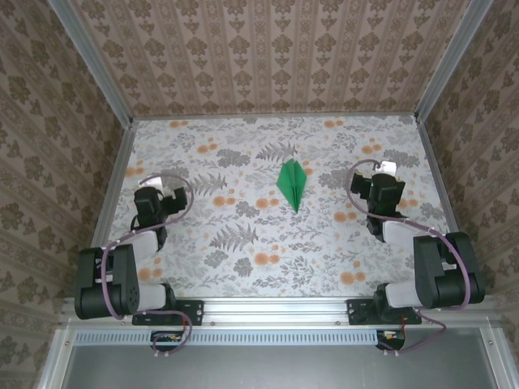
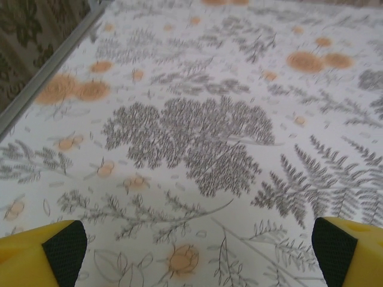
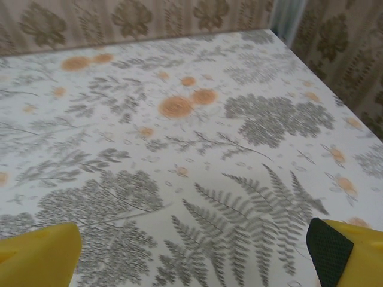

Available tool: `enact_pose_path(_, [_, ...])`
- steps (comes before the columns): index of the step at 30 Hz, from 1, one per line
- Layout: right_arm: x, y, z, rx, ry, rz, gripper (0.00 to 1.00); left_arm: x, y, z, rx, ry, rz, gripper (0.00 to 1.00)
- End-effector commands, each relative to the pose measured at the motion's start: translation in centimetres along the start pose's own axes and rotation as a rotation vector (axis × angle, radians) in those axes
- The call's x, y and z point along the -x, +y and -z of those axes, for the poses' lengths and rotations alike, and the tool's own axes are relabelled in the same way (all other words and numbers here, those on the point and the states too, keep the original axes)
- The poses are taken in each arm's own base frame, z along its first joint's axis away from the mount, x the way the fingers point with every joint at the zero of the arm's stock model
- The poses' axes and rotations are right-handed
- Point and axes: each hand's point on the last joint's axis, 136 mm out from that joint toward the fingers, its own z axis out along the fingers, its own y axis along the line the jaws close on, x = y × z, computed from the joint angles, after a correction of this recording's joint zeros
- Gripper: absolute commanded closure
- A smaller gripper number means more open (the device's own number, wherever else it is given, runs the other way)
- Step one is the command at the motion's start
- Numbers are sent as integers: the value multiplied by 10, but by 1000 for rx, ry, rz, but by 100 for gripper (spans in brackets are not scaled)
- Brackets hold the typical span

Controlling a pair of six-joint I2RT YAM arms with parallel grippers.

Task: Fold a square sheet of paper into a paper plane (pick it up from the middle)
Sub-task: Reset both arms

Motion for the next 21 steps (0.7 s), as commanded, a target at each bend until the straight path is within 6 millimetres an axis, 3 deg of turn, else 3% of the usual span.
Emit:
enact_pose_path(1, [-1,24,-3,142,-69,22,0,31,-6,5,-51,-164,-53,0])
enact_pose_path(8, [-10,33,-10,179,-51,41,0,25,-4,-8,-66,-173,-53,0])
enact_pose_path(13, [-12,35,-11,189,-49,46,0,12,-19,-28,-111,-107,-115,0])
enact_pose_path(21, [-12,35,-11,188,-47,46,0,12,-28,-32,-78,-89,-179,0])
